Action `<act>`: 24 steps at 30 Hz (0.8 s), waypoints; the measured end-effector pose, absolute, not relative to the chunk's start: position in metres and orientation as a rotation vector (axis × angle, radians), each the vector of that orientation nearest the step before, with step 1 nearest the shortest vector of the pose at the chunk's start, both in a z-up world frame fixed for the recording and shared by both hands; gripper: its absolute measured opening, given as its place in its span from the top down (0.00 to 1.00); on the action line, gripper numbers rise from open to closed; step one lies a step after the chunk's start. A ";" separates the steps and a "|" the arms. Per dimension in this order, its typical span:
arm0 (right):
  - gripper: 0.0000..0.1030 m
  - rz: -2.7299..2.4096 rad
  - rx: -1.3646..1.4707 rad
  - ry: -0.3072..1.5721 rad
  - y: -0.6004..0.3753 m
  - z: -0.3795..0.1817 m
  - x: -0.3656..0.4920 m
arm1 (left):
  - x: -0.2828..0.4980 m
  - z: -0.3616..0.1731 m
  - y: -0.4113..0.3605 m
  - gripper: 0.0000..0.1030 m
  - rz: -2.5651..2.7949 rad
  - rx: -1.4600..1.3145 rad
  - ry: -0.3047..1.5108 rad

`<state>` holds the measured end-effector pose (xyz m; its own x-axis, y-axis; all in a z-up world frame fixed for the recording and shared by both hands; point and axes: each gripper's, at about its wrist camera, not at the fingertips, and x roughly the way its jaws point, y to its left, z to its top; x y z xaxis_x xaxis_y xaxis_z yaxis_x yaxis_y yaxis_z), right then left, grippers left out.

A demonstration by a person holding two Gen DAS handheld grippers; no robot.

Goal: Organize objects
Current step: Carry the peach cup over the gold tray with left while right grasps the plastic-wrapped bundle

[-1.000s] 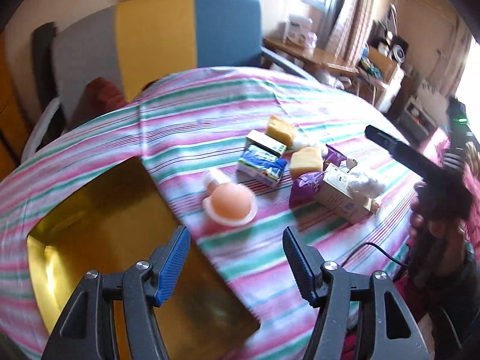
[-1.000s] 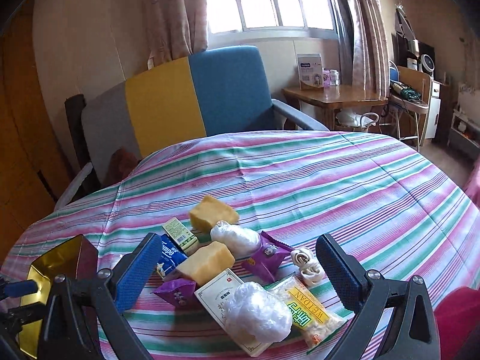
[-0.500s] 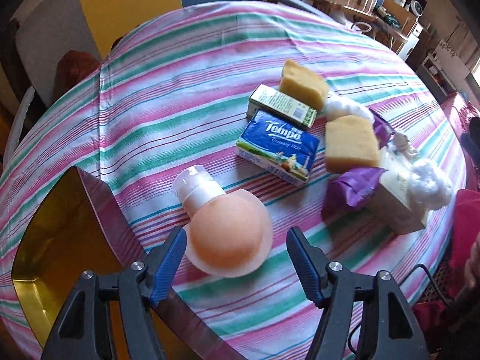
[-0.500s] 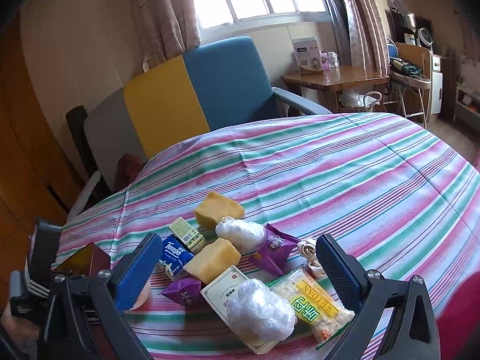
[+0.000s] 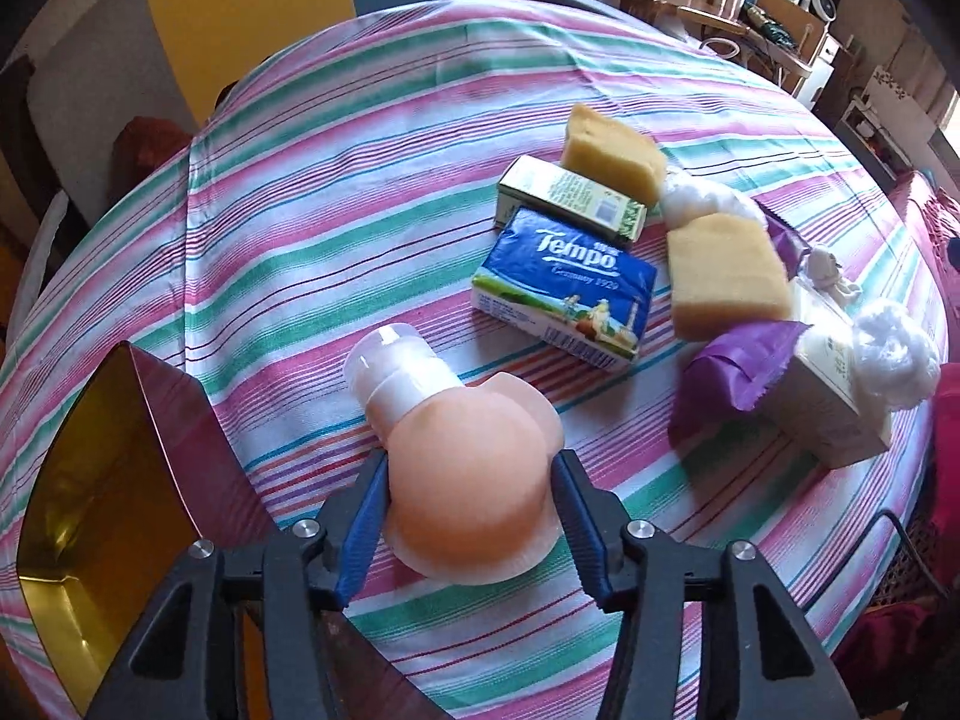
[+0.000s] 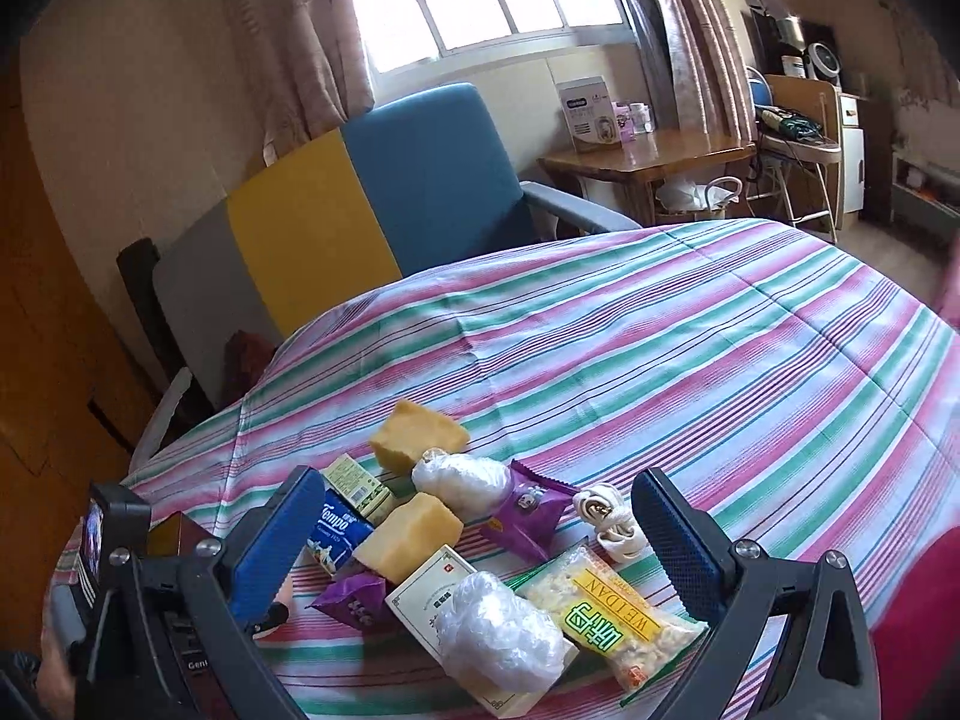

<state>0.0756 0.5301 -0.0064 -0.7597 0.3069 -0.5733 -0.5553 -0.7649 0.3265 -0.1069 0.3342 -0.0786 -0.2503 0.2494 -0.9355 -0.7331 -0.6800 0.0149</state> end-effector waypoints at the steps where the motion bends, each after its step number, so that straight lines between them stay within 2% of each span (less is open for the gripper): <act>1: 0.00 2.468 -0.681 0.696 0.534 -0.007 0.078 | -0.103 -0.074 0.332 0.48 1.988 -1.339 0.600; 7: 0.00 2.432 -0.685 0.826 0.551 -0.013 0.082 | -0.086 -0.036 0.322 0.48 2.017 -1.222 0.499; 9: 0.04 2.445 -0.710 0.833 0.550 -0.015 0.078 | -0.080 -0.021 0.313 0.48 2.021 -1.190 0.448; 14: 0.13 2.513 -0.799 0.767 0.535 -0.017 0.065 | -0.068 -0.002 0.288 0.48 2.037 -1.143 0.375; 19: 0.13 2.572 -0.925 0.733 0.523 -0.020 0.061 | -0.058 0.015 0.255 0.47 2.057 -1.118 0.305; 21: 0.08 2.583 -0.984 0.662 0.519 -0.018 0.064 | -0.056 0.019 0.242 0.47 2.070 -1.106 0.288; 24: 0.08 2.517 -1.099 0.566 0.515 -0.024 0.066 | -0.056 0.021 0.221 0.47 2.089 -1.103 0.259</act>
<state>0.0659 0.5149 -0.0240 -0.6449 0.1438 -0.7506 -0.4513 -0.8643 0.2222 -0.0564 0.2214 0.0210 -0.3507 0.5219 -0.7776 -0.6961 -0.7007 -0.1564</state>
